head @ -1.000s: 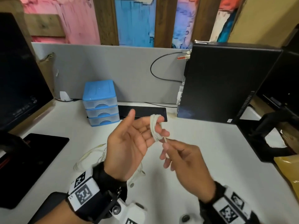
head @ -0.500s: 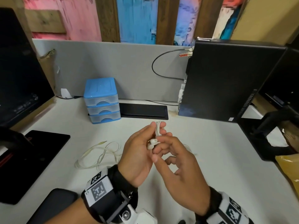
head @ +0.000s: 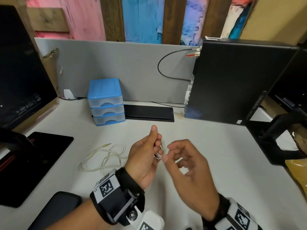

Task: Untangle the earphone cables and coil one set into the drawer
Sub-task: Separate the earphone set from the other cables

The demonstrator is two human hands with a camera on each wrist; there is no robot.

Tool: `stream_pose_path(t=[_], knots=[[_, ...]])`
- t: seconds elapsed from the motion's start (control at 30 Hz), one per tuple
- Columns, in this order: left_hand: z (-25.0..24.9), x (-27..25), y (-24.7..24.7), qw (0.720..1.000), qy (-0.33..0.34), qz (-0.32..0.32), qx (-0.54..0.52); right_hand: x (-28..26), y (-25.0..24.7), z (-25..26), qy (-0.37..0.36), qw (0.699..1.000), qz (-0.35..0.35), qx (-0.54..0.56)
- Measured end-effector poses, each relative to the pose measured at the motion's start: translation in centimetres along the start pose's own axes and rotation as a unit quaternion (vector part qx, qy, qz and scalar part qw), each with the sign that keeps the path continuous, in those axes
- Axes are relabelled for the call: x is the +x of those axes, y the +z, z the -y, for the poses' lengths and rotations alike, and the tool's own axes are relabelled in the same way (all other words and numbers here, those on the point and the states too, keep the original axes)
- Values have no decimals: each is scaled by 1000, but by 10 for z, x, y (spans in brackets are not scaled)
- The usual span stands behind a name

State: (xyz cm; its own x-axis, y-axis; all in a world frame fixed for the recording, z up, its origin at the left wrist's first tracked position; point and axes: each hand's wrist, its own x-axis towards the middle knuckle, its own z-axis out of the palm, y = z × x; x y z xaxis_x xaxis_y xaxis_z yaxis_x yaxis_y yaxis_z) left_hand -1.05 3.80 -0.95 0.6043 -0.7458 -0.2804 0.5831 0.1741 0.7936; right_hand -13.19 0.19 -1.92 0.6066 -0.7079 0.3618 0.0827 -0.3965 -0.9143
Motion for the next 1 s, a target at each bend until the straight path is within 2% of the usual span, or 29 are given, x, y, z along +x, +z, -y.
stream_pose_path(t=[0.07,0.13,0.23,0.4,0.57,0.67,0.77,0.83,0.9,1.0], knots=[[3,-1,0,1000,3,13,3,7,-3,-5,71,996,-45,-2],[6,-4,1,999,8,31,11,12,-6,-6,133,991,-7,17],[8,-8,3,998,30,32,40,14,-8,-4,172,983,29,57],[8,-10,3,996,40,34,77,16,-11,-4,191,978,31,82],[9,-12,5,996,23,31,76,14,-11,-5,148,987,12,57],[11,-4,-1,997,-40,51,34,17,-11,-4,91,995,-21,18],[12,2,-6,973,-205,104,-25,25,-20,-5,46,997,-64,-5],[12,4,-9,951,-279,130,-37,31,-31,-5,29,996,-86,-9],[7,5,-9,941,-298,158,-33,36,-43,-5,28,995,-90,-10],[2,8,-11,945,-266,189,-20,40,-52,-5,42,996,-84,2]])
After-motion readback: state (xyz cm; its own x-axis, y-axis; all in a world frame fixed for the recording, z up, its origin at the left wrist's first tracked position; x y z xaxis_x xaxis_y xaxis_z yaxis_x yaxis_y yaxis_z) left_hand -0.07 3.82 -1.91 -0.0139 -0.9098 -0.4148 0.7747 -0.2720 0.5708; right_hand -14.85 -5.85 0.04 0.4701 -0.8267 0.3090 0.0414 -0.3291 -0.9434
